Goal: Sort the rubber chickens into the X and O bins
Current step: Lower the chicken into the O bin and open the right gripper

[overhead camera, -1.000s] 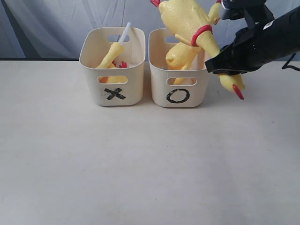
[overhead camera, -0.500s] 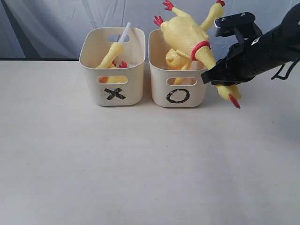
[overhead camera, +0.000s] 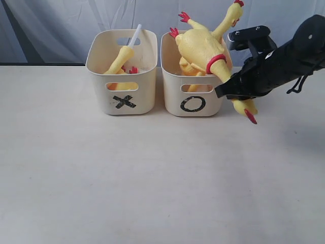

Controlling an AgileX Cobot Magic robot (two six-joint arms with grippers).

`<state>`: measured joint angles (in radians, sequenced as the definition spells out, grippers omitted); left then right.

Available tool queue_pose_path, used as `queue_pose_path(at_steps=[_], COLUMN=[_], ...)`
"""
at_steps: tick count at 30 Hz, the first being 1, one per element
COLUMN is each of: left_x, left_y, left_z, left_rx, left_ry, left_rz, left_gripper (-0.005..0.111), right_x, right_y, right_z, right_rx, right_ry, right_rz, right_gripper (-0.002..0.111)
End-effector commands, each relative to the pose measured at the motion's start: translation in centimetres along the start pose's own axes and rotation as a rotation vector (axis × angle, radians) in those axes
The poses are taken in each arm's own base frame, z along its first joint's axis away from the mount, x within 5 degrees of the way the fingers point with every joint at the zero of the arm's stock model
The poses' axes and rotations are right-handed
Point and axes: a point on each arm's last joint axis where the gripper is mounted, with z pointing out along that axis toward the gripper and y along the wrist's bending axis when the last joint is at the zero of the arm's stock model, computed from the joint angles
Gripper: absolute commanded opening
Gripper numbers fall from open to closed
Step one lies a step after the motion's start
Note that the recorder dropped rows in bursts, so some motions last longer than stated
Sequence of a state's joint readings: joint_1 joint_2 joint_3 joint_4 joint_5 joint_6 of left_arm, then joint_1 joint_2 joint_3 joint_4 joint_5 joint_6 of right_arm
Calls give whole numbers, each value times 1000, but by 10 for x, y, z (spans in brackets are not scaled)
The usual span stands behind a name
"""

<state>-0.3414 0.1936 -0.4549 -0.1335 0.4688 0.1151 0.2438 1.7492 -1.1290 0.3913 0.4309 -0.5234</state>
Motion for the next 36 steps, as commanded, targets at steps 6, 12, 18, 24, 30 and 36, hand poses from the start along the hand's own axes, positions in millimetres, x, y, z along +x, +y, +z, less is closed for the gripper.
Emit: queue_pose_path(at_steps=[6,12,18,24,30,36], left_x=[2,2,2,2,2,2], left_y=[0,0,0,0,0,0], left_z=[-1,-1,-1,-1,-1,-1], left_rx=[-1,-1,-1,-1,-1,-1], left_ry=[-3,-3,-3,-3,-3,-3], left_rz=[3,1,3,3,3,3], left_gripper=[0,0,0,0,0,0], right_x=[-3,-3,-8,-17,-33,-49], right_y=[-2,-1,1,2,4,5], right_z=[-4,-4,-7,-14,-35,-49], right_rx=[11,7,-12,-36,-32,-40], right_ry=[-25,-21,-35,-31,-99,-214], right_rz=[-24,-42,-9,-18,-29,43], right_gripper=[-1,-1,38,57,57,57])
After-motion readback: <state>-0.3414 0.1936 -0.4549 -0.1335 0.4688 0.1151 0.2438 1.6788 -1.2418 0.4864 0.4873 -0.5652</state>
